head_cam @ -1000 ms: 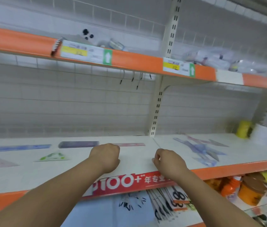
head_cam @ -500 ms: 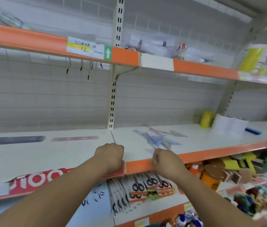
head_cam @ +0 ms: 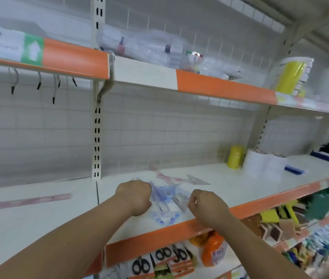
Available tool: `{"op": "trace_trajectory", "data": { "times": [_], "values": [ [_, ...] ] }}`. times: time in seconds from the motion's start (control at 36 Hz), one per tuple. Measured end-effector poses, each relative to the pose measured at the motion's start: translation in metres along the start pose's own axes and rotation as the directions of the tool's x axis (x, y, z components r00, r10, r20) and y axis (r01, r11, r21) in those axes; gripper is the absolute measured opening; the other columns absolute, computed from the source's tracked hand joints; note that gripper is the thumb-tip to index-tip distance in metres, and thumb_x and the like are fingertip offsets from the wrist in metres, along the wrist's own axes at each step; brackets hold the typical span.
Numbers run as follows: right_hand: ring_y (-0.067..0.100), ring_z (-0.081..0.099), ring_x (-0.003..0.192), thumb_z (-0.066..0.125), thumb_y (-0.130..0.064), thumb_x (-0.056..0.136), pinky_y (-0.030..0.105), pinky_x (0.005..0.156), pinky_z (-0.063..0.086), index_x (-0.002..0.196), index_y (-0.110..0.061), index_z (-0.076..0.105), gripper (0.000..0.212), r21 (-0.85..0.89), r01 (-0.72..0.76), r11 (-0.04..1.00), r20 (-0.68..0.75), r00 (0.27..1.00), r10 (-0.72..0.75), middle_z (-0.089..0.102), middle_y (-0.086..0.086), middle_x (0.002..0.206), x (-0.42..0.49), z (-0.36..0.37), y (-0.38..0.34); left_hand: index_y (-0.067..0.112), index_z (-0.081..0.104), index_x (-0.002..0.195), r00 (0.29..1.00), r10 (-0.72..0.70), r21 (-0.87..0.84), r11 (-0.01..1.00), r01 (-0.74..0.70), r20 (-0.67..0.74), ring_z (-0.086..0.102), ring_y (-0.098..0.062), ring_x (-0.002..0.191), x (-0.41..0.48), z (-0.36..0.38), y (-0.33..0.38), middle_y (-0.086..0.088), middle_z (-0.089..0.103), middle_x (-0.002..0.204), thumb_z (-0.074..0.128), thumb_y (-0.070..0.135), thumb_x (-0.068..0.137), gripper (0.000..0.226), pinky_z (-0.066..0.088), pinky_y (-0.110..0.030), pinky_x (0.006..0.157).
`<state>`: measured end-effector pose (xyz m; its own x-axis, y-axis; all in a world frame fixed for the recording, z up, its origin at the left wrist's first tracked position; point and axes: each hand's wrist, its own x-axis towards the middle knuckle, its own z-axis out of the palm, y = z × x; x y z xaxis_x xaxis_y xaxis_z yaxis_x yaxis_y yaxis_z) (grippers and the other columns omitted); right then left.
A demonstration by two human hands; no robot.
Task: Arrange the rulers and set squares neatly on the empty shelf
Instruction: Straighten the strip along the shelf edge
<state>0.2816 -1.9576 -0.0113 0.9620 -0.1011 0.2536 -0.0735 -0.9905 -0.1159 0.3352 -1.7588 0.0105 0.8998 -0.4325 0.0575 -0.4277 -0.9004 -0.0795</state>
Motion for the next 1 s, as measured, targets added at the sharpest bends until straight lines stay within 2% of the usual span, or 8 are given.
{"op": "trace_trajectory", "data": {
  "times": [0.19, 0.39, 0.58, 0.72, 0.89, 1.0],
  "values": [
    [0.022, 0.060, 0.097, 0.040, -0.025, 0.097, 0.025, 0.067, 0.034, 0.092, -0.014, 0.055, 0.020, 0.027, -0.044, 0.999, 0.017, 0.999, 0.043, 0.067, 0.006, 0.103, 0.039, 0.016, 0.031, 0.019, 0.053, 0.122, 1.000, 0.002, 0.032, 0.999, -0.002, 0.014, 0.056, -0.021, 0.112, 0.041, 0.005, 0.009, -0.003, 0.057, 0.124, 0.045, 0.028, 0.095, 0.029, 0.044, -0.030, 0.082],
    [0.020, 0.060, 0.102, 0.040, -0.029, 0.098, 0.025, 0.074, 0.041, 0.106, -0.013, 0.058, 0.026, 0.014, -0.031, 0.999, 0.069, 0.997, 0.030, 0.066, 0.004, 0.109, 0.069, 0.024, 0.043, 0.018, 0.054, 0.119, 0.999, -0.030, 0.029, 0.999, 0.029, 0.033, 0.057, -0.021, 0.109, 0.062, 0.008, 0.013, -0.003, 0.058, 0.121, 0.045, 0.027, 0.095, 0.027, 0.044, -0.031, 0.081],
    [0.022, 0.061, 0.104, 0.039, -0.024, 0.097, 0.025, 0.077, 0.044, 0.106, -0.010, 0.058, 0.025, 0.007, 0.052, 0.999, 0.085, 0.995, -0.052, 0.066, 0.007, 0.111, 0.101, 0.027, 0.049, 0.016, 0.053, 0.121, 0.990, -0.116, 0.048, 0.992, 0.113, 0.076, 0.056, -0.023, 0.113, 0.071, 0.007, 0.018, -0.004, 0.056, 0.124, 0.047, 0.032, 0.096, 0.030, 0.044, -0.031, 0.085],
    [0.020, 0.059, 0.105, 0.042, -0.014, 0.095, 0.024, 0.075, 0.041, 0.109, -0.011, 0.058, 0.021, -0.031, 0.193, 0.981, 0.142, 0.972, -0.187, 0.064, 0.004, 0.112, 0.125, 0.038, 0.057, 0.015, 0.053, 0.120, 0.967, -0.230, 0.073, 0.972, 0.223, 0.113, 0.056, -0.023, 0.112, 0.080, 0.007, 0.026, -0.005, 0.057, 0.124, 0.046, 0.027, 0.096, 0.028, 0.044, -0.030, 0.083],
    [0.021, 0.059, 0.105, 0.041, -0.020, 0.097, 0.025, 0.080, 0.042, 0.108, -0.012, 0.058, 0.021, 0.039, 0.293, 0.955, 0.136, 0.946, -0.295, 0.064, 0.005, 0.112, 0.149, 0.047, 0.072, 0.014, 0.053, 0.125, 0.922, -0.353, 0.073, 0.936, 0.346, 0.161, 0.055, -0.022, 0.115, 0.090, 0.013, 0.042, -0.005, 0.055, 0.128, 0.044, 0.024, 0.097, 0.031, 0.045, -0.030, 0.087],
    [0.024, 0.056, 0.106, 0.043, -0.023, 0.096, 0.028, 0.085, 0.043, 0.107, -0.012, 0.060, 0.023, 0.088, 0.363, 0.928, 0.155, 0.915, -0.373, 0.059, 0.009, 0.112, 0.162, 0.056, 0.076, 0.009, 0.041, 0.138, 0.880, -0.442, 0.046, 0.896, 0.441, 0.173, 0.053, -0.023, 0.119, 0.088, 0.022, 0.053, -0.007, 0.052, 0.134, 0.039, 0.032, 0.100, 0.045, 0.044, -0.032, 0.090]
  ]
}}
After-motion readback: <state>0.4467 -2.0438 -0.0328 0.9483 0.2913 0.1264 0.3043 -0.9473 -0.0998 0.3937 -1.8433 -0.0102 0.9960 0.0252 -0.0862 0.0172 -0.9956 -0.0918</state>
